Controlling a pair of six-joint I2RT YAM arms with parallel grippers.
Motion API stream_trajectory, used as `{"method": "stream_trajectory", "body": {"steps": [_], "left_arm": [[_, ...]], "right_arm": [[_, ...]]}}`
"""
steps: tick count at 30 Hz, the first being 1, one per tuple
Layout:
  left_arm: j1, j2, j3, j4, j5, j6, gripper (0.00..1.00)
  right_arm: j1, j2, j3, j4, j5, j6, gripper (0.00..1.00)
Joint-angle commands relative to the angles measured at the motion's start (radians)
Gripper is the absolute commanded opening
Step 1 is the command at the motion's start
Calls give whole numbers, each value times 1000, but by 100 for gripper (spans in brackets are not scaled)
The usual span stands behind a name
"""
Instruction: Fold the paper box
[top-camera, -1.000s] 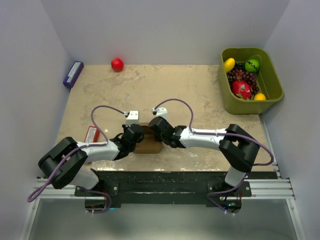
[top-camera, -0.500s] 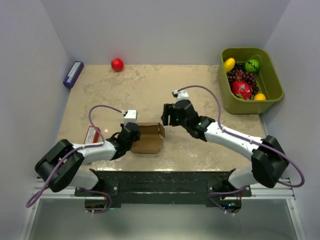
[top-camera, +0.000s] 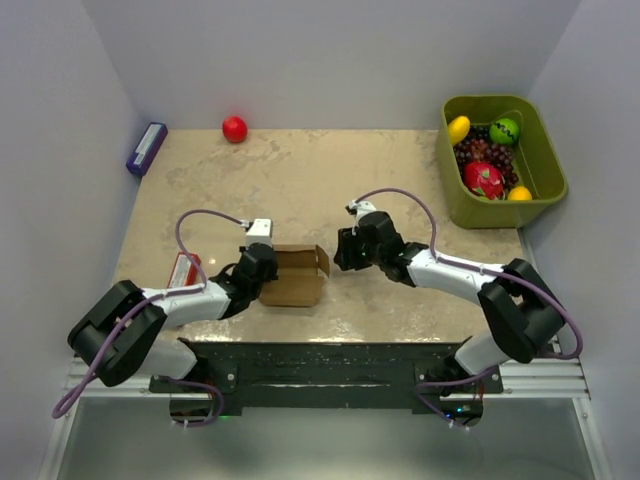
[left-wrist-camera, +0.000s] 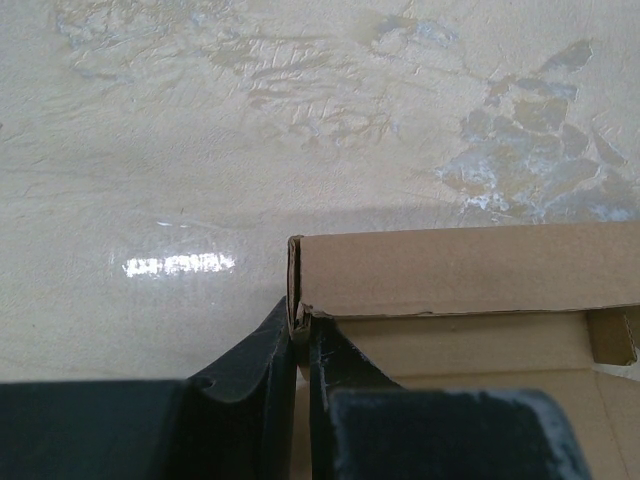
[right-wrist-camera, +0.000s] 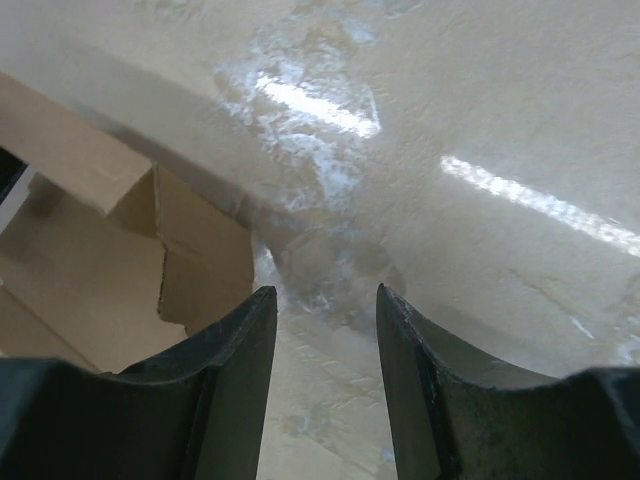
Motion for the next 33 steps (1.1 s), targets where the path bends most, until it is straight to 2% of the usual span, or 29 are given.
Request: {"method": "stream_trajectory", "body": {"steps": [1,9,22,28,33], "left_arm": [[12,-8,3,-23,15,15,0],[13,5,8,-20,26,14,0],[13,5,3,-12,37,25,0],[13,-11,-15,9,50,38,0],[13,-12,-17,16,61,45,0]], "right_arm": [[2,20,-21,169,-145,-32,46],[21,63,-39,280,-222,-35,44],[88,106,-18,346,-190,-31,42],[96,125,-24,372,-142,-32,43],[94,135,-9,383,-89,-58,39]]}}
